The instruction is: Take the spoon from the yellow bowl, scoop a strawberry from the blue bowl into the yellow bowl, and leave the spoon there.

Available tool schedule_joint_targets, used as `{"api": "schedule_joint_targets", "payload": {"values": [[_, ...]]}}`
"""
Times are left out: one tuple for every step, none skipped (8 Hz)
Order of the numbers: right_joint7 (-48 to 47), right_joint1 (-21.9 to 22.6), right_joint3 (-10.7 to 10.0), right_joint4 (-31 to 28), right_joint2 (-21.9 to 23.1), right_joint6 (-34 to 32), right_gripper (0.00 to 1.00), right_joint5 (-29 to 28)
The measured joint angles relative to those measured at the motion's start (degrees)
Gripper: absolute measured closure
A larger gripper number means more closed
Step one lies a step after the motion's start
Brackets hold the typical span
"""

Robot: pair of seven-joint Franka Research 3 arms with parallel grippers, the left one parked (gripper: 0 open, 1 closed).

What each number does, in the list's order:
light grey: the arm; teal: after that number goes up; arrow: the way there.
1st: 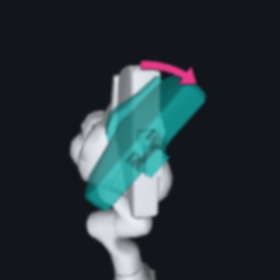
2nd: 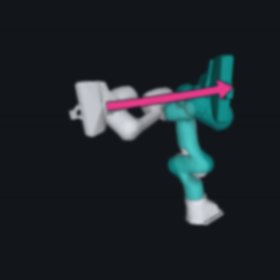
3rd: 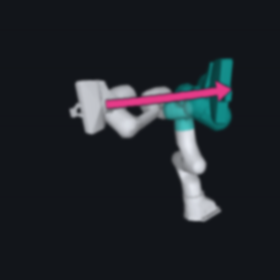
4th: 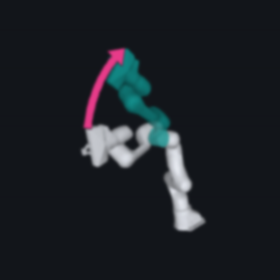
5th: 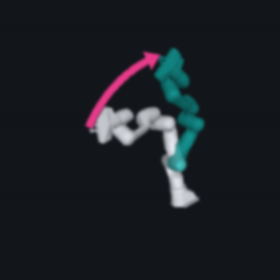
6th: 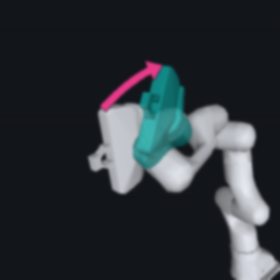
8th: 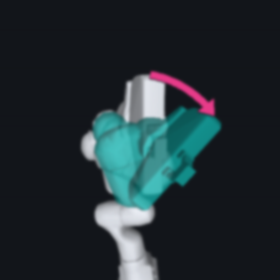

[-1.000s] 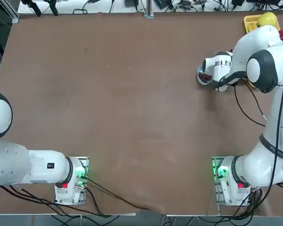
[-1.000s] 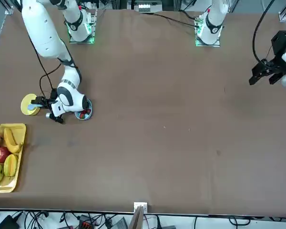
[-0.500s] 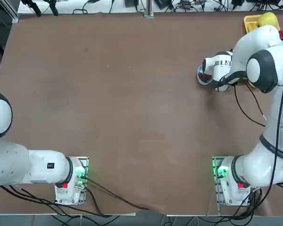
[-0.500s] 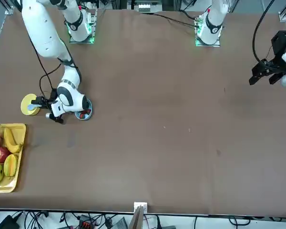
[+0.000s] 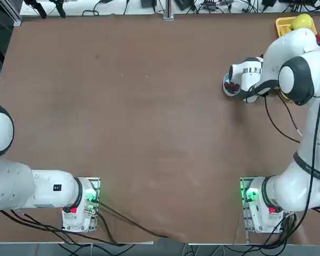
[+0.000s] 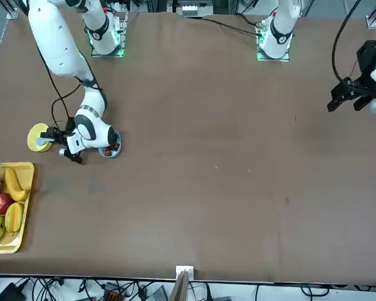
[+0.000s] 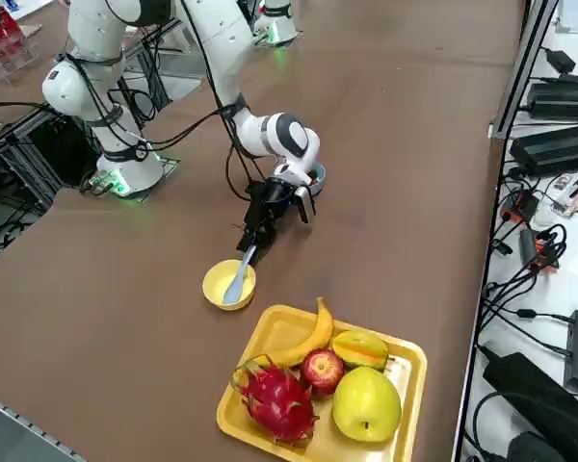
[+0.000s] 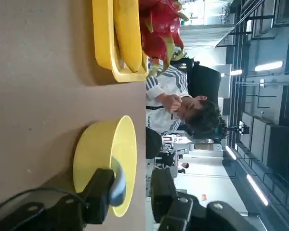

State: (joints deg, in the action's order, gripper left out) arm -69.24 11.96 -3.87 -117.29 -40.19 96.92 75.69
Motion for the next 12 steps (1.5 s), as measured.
{"api": "schedule_joint_targets", "payload": {"values": [[-0.40,0.00,0.00,0.03,0.00,-0.03,0.53,0.00],[-0.63,0.00,0.00,0.04,0.00,-0.04,0.53,0.00],[-0.74,0.00,0.00,0.05,0.00,-0.04,0.56,0.00],[-0.79,0.00,0.00,0.06,0.00,-0.05,0.60,0.00],[-0.84,0.00,0.00,0.11,0.00,-0.06,0.63,0.00],[-0.85,0.00,0.00,0.19,0.00,-0.06,0.66,0.00],[-0.88,0.00,0.00,0.23,0.00,-0.06,0.67,0.00],[-0.90,0.00,0.00,0.25,0.00,-0.06,0.72,0.00],[-0.91,0.00,0.00,0.26,0.00,-0.06,0.75,0.00],[-0.92,0.00,0.00,0.26,0.00,-0.06,0.79,0.00],[-0.93,0.00,0.00,0.26,0.00,-0.06,0.84,0.00],[-1.09,0.00,0.00,0.26,0.00,-0.06,0.88,0.00]]}}
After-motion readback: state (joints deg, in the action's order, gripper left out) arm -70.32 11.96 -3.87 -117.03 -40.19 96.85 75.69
